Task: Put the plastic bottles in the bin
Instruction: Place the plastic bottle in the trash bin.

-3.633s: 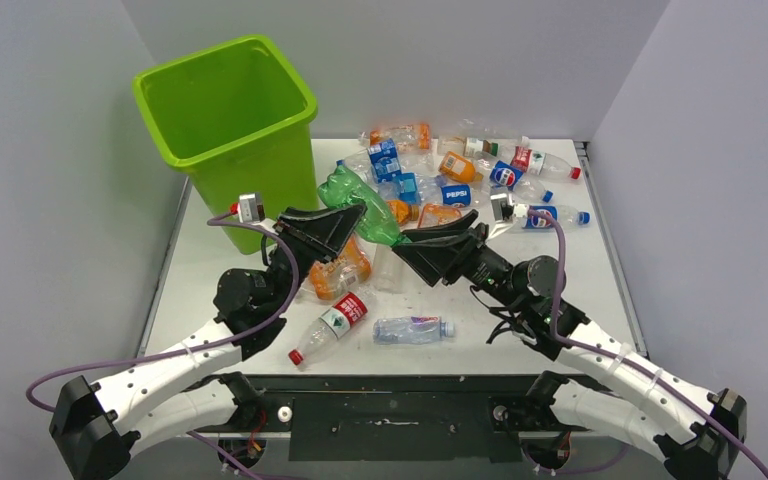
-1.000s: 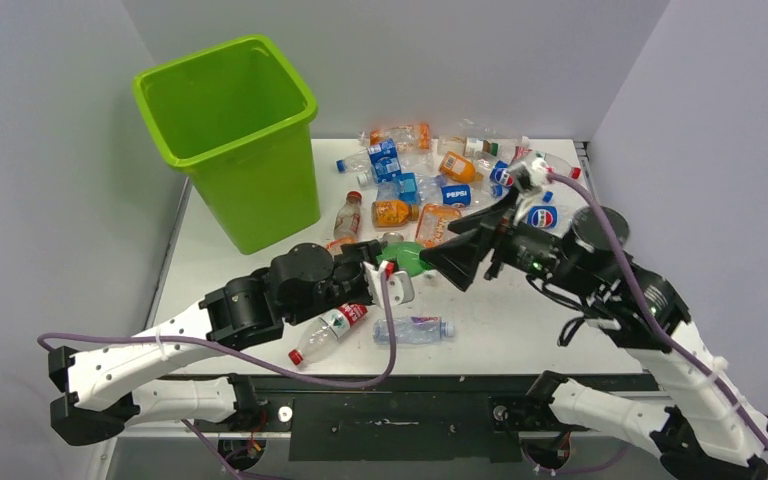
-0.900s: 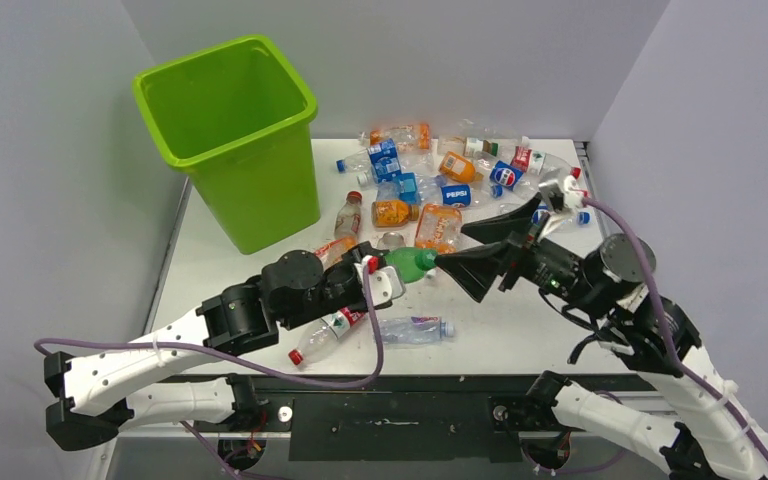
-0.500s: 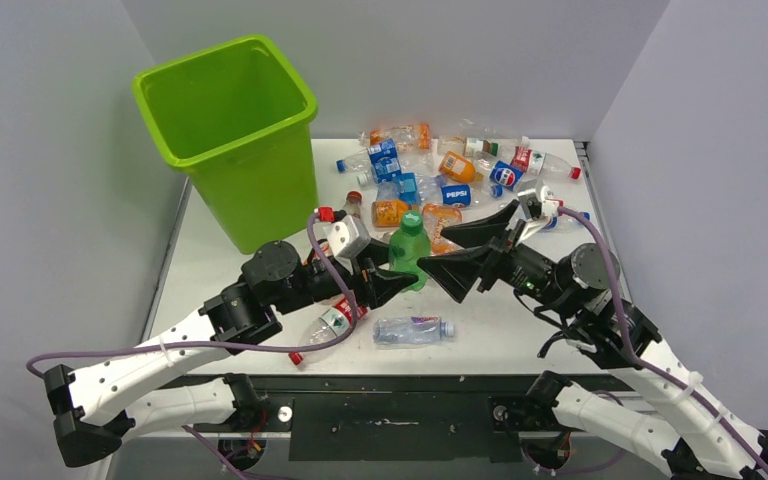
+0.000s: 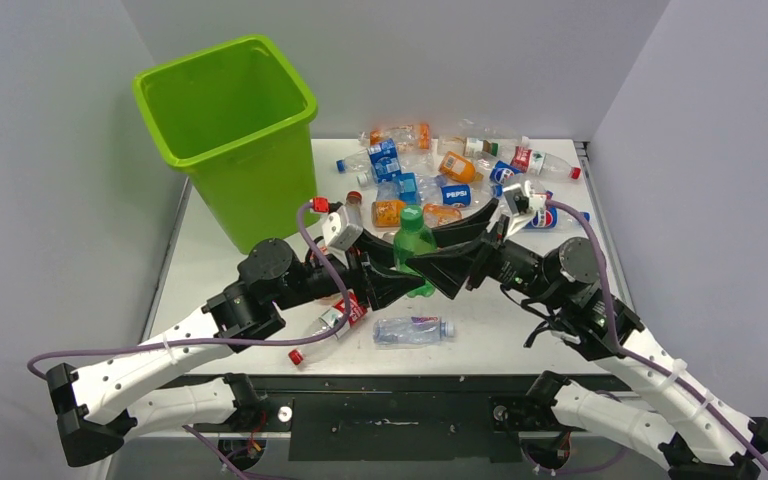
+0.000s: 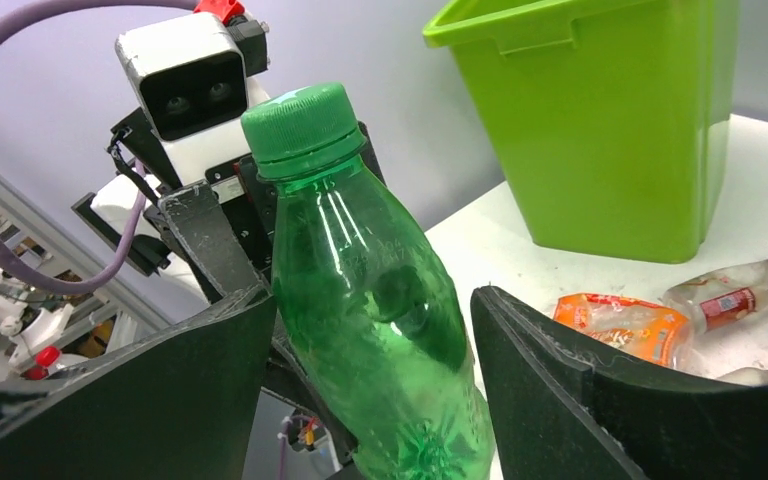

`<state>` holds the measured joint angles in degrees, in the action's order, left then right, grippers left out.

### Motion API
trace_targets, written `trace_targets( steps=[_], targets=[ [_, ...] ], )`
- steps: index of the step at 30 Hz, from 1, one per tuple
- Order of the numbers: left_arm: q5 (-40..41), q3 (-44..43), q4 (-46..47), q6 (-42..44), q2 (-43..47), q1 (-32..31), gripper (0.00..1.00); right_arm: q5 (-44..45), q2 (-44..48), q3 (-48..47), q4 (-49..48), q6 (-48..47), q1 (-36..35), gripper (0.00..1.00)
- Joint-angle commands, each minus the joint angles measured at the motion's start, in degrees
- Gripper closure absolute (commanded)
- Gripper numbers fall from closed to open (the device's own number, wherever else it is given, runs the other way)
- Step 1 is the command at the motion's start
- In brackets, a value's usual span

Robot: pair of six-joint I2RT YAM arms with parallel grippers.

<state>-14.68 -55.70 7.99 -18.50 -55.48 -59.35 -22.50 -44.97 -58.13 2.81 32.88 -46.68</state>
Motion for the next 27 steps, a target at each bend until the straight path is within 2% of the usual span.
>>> trace_targets(
  steps=[1, 4, 5, 8, 9, 10, 11, 12, 13, 14, 16, 20, 25, 27],
  targets=[
    [-3.26, -2.16, 3.81, -1.14, -0.06, -0.25, 1.00, -1.25, -2.61, 0.70, -3.76, 0.29, -0.51, 0.28],
    [-3.27, -2.51, 3.34, -1.12, -0.05, -0.24, 1.00, -1.62, -2.63, 1.22, -3.08, 0.06, -0.51, 0.29],
    [-3.38, -2.61, 3.21, -1.02, -0.06, -0.24, 1.00, -1.35, -2.40, 1.52, -3.08, 0.12, -0.55, 0.33],
    [-3.77, -2.43, 3.59, -1.17, 0.07, -0.24, 1.00, -0.63, -2.13, 1.97, -2.98, 0.12, -0.53, 0.55],
    [-3.67, -2.20, 3.87, -1.29, 0.15, -0.24, 0.92, -0.96, -2.35, 2.03, -2.98, 0.04, -0.60, 0.65],
    [-3.61, -2.03, 4.30, -1.50, 0.32, -0.31, 0.81, -1.11, -2.32, 2.19, -2.98, 0.02, -0.61, 0.70],
    [-3.81, -1.47, 5.11, -1.87, 0.72, -0.32, 0.55, -1.14, -2.13, 2.45, -2.98, 0.03, -0.61, 0.75],
    [-3.82, -0.61, 6.54, -2.37, 1.34, -0.26, 0.34, -0.91, -1.92, 2.60, -2.15, -0.36, -0.58, 0.80],
    [-3.05, 0.53, 8.21, -2.67, 2.38, -0.24, 0.07, -0.51, -1.53, 2.64, -1.05, -0.76, -0.58, 0.84],
    [-1.82, 1.65, 9.79, -2.94, 3.59, -0.24, 0.03, -0.06, -1.06, 2.69, -0.45, -1.25, -0.52, 0.87],
    [1.41, 3.66, 12.75, -3.75, 6.85, 0.09, 0.04, 1.44, -0.10, 2.76, 1.27, -2.75, -0.49, 0.94],
    [7.08, 3.16, 15.68, -7.51, 10.11, 2.71, 0.04, 2.91, 1.32, 3.36, 3.55, -5.50, -0.50, 0.95],
    [6.81, -7.99, 6.52, -11.73, 3.73, 5.60, 0.01, 2.83, 1.60, 4.35, 3.27, -5.99, -0.60, 0.95],
    [5.06, -11.46, 3.05, -11.76, 0.40, 5.90, 0.10, 2.81, 1.43, 4.51, 3.23, -5.83, -0.54, 0.95]
  ],
)
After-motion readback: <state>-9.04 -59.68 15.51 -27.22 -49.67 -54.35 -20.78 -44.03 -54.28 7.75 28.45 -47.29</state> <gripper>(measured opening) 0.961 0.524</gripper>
